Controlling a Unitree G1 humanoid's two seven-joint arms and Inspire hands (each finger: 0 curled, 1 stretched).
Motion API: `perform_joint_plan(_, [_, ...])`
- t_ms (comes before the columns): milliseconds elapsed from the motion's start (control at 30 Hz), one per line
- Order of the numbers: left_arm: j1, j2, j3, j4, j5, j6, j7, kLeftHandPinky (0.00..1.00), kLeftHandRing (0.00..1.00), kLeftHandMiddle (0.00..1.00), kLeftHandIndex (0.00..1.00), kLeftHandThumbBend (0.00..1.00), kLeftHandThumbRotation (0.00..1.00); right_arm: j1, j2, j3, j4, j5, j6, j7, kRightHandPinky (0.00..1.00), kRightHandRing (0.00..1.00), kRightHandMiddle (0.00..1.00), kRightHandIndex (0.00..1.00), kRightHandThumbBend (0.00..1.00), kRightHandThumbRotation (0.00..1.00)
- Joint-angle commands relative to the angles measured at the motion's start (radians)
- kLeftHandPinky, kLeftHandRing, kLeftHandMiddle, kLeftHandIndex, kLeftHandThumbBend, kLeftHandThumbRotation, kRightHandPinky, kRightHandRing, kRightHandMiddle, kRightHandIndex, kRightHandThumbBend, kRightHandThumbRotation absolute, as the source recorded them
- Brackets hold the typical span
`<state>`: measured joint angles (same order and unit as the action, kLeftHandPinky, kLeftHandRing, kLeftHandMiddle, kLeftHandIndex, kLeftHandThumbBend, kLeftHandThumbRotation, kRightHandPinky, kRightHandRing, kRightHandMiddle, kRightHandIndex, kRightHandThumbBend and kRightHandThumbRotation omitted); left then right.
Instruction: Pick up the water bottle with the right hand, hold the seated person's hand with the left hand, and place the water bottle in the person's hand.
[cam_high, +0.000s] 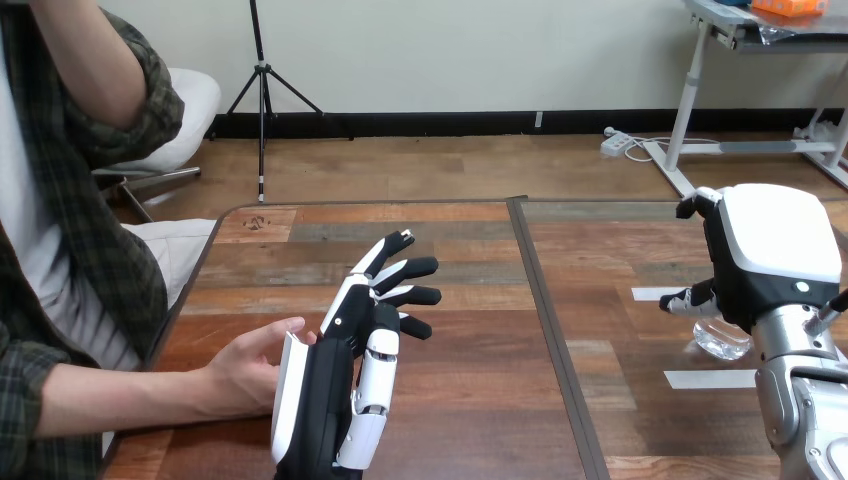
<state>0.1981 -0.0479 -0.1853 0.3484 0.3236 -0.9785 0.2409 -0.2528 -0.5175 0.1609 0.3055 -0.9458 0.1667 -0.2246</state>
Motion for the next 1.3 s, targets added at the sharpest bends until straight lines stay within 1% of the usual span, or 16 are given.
perform_joint_plan(0, [-0.036, -0.010, -0.003, -0.010, -0.003, -0.014, -0.002, 0.53, 0.68, 0.77, 0.85, 0.08, 1.00, -0.095, -0.025, 0.007, 0.028, -0.001, -0.006, -0.043, 0.81, 0.83, 0.78, 0.71, 0.87, 0.00])
perform_joint_plan(167, [-0.037, -0.011, -0.002, -0.011, -0.001, -0.012, -0.001, 0.53, 0.68, 0.77, 0.85, 0.08, 1.00, -0.106, -0.027, 0.011, 0.058, -0.002, -0.016, -0.070, 0.81, 0.83, 0.78, 0.70, 0.87, 0.00])
perform_joint_plan(400, [-0.036, -0.010, -0.001, -0.014, 0.000, -0.007, -0.002, 0.53, 0.68, 0.76, 0.85, 0.09, 1.00, -0.127, -0.026, 0.020, 0.099, -0.009, -0.012, -0.096, 0.83, 0.83, 0.78, 0.69, 0.87, 0.00])
perform_joint_plan(600, [-0.039, -0.007, 0.001, -0.011, 0.004, -0.012, -0.002, 0.53, 0.68, 0.77, 0.85, 0.09, 1.00, -0.148, -0.027, 0.027, 0.144, -0.006, -0.013, -0.118, 0.86, 0.84, 0.77, 0.69, 0.88, 0.00])
perform_joint_plan(767, [-0.041, -0.004, 0.001, -0.011, 0.004, -0.014, -0.004, 0.54, 0.68, 0.77, 0.85, 0.09, 1.00, -0.163, -0.030, 0.035, 0.171, -0.002, -0.008, -0.120, 0.91, 0.86, 0.78, 0.69, 0.87, 0.00])
perform_joint_plan(833, [-0.040, -0.004, 0.002, -0.014, 0.006, -0.010, -0.004, 0.54, 0.68, 0.77, 0.85, 0.09, 1.00, -0.170, -0.031, 0.039, 0.186, -0.005, -0.007, -0.131, 0.94, 0.86, 0.78, 0.69, 0.87, 0.01])
perform_joint_plan(1267, [-0.042, -0.002, 0.007, -0.016, 0.005, -0.010, -0.003, 0.55, 0.68, 0.76, 0.85, 0.10, 1.00, -0.207, -0.031, 0.052, 0.274, 0.010, -0.025, -0.174, 0.99, 0.88, 0.77, 0.69, 0.87, 0.01])
